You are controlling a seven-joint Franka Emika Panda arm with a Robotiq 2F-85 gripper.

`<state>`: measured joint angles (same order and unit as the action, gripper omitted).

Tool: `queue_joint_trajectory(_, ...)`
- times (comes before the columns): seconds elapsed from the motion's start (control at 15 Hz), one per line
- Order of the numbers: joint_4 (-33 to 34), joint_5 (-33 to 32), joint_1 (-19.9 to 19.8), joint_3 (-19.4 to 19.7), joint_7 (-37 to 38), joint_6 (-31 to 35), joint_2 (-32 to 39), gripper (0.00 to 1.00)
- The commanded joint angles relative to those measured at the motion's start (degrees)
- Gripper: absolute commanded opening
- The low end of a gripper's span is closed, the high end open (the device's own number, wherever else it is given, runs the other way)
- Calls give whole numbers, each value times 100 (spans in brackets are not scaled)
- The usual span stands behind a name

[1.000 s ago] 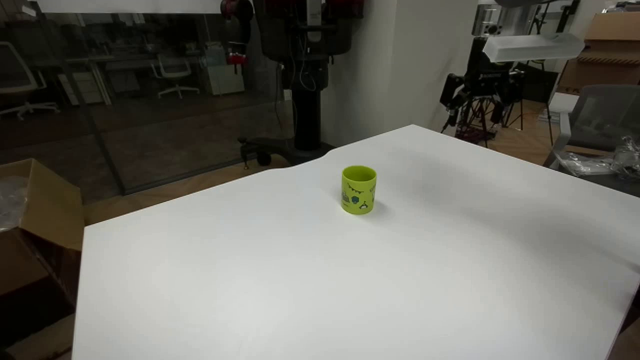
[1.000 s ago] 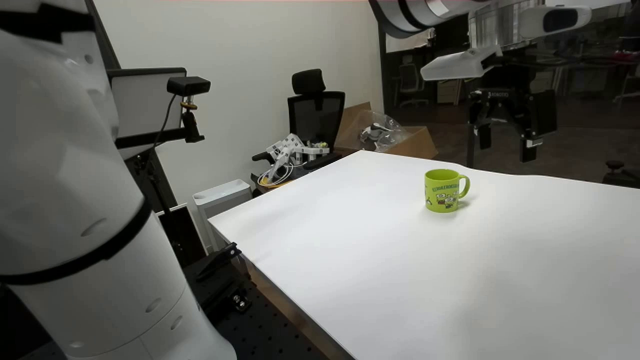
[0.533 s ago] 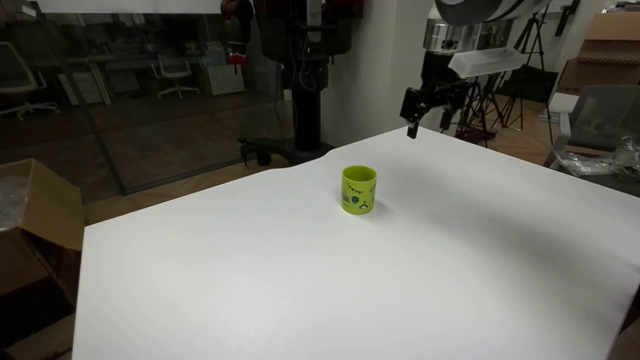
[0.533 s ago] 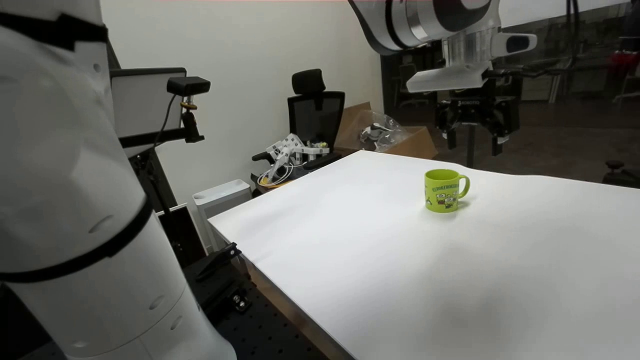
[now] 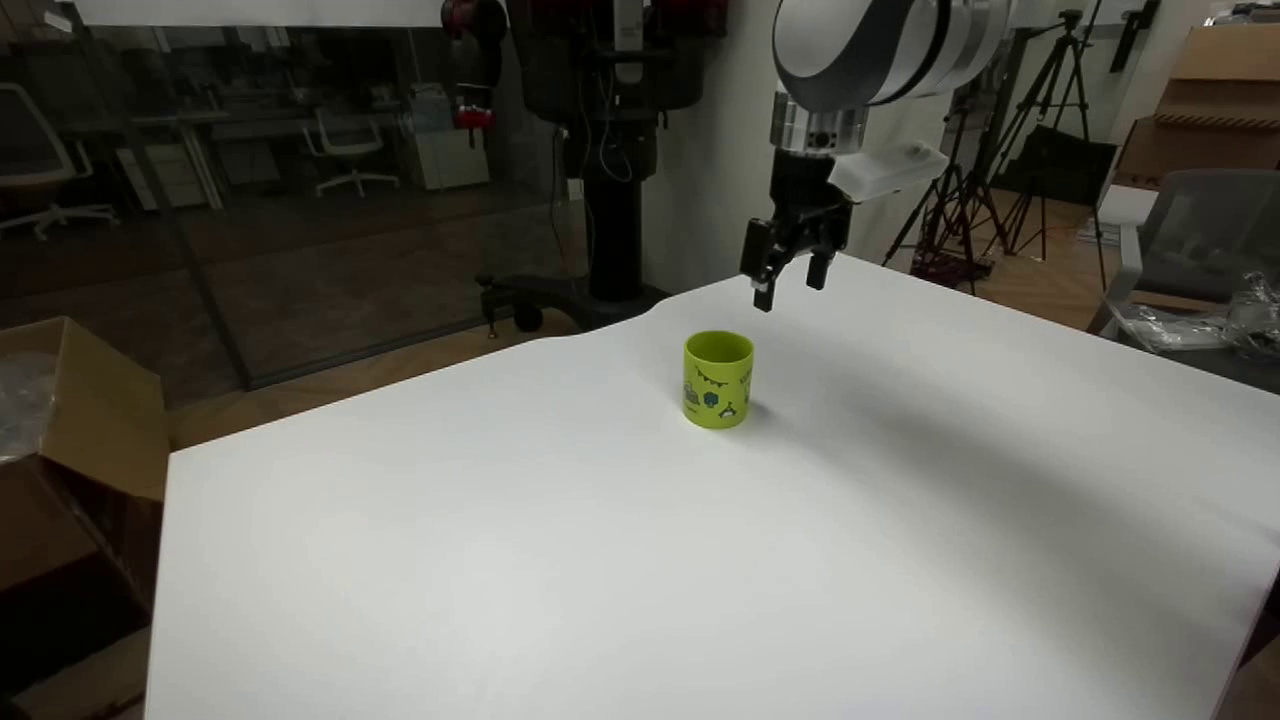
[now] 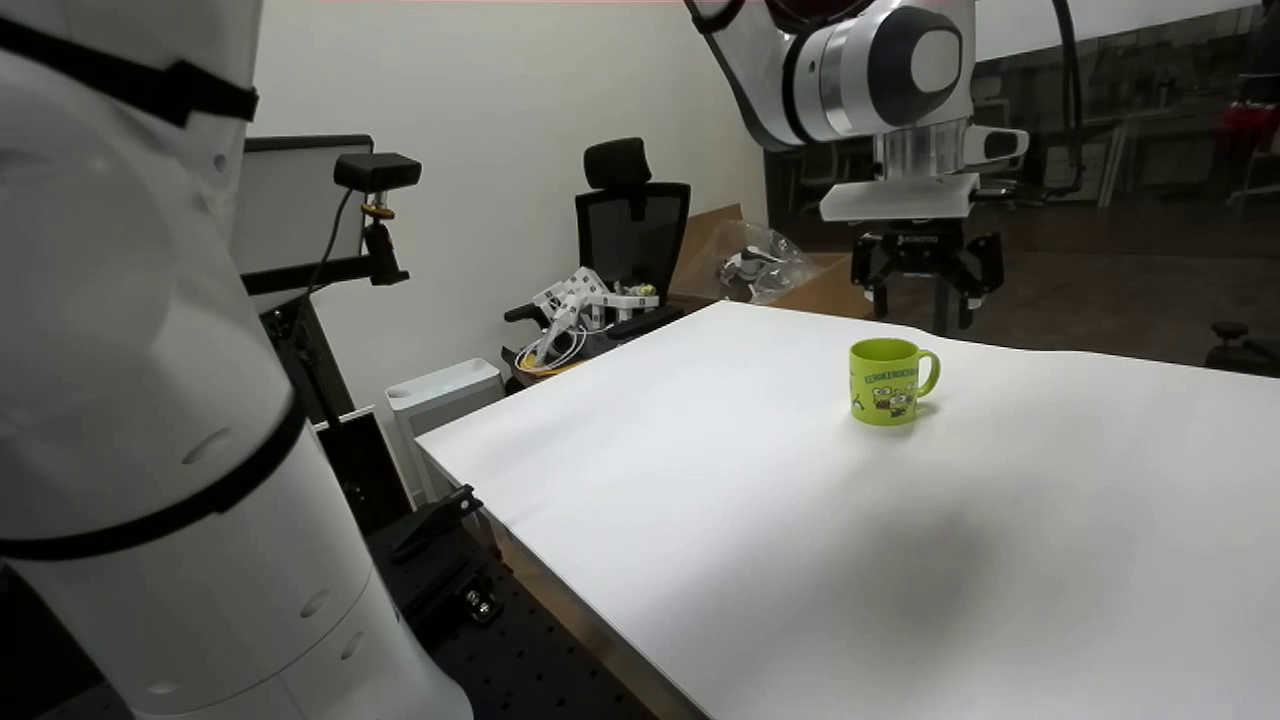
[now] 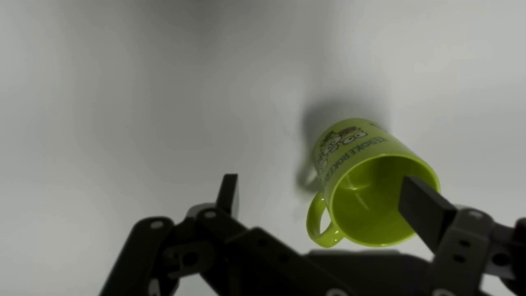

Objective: Move the yellow mug to the left

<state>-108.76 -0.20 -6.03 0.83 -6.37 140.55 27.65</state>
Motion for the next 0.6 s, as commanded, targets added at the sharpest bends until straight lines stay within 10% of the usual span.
queue_joint_trajectory(0.0, 38, -16, 46, 58, 41, 24, 46, 100)
queue_joint_trajectory(0.53, 1179, 59, -48, 39, -5, -447, 1059, 100)
